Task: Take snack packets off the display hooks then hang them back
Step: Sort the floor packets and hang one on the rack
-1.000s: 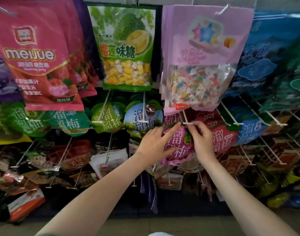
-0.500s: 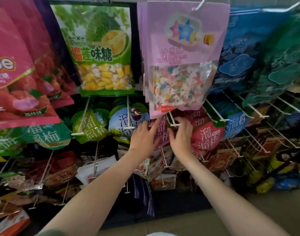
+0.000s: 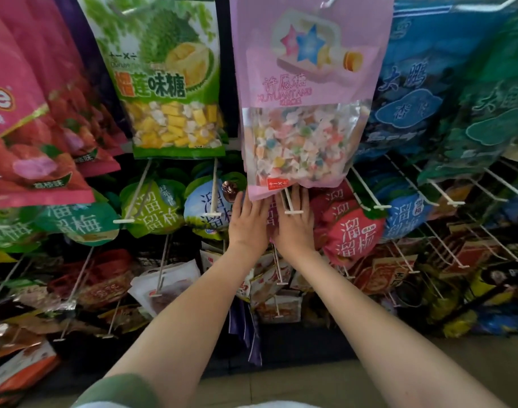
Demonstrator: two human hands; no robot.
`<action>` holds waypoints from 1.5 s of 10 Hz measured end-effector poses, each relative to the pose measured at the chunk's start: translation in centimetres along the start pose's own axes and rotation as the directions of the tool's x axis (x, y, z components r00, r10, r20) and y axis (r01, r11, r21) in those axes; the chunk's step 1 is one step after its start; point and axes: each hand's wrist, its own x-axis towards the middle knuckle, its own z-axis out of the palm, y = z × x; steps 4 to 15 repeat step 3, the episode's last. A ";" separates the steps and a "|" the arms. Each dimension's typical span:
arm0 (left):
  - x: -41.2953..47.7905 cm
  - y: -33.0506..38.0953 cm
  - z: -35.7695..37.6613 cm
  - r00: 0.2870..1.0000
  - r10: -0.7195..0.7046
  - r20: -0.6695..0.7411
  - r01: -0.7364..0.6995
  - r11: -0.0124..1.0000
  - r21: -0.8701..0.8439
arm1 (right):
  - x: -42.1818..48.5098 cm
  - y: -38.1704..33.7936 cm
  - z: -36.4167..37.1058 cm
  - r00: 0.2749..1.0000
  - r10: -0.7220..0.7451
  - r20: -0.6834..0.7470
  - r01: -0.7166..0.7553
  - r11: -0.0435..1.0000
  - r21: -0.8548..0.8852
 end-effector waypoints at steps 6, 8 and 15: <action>-7.0 4.2 0.9 0.994 -0.084 0.068 0.095 0.977 -0.190 | -7.1 3.2 -0.9 0.967 -0.183 0.180 0.099 0.914 0.393; -7.0 4.2 0.9 0.994 -0.084 0.068 0.095 0.977 -0.190 | -7.1 3.2 -0.9 0.967 -0.183 0.180 0.099 0.914 0.393; -7.0 4.2 0.9 0.994 -0.084 0.068 0.095 0.977 -0.190 | -7.1 3.2 -0.9 0.967 -0.183 0.180 0.099 0.914 0.393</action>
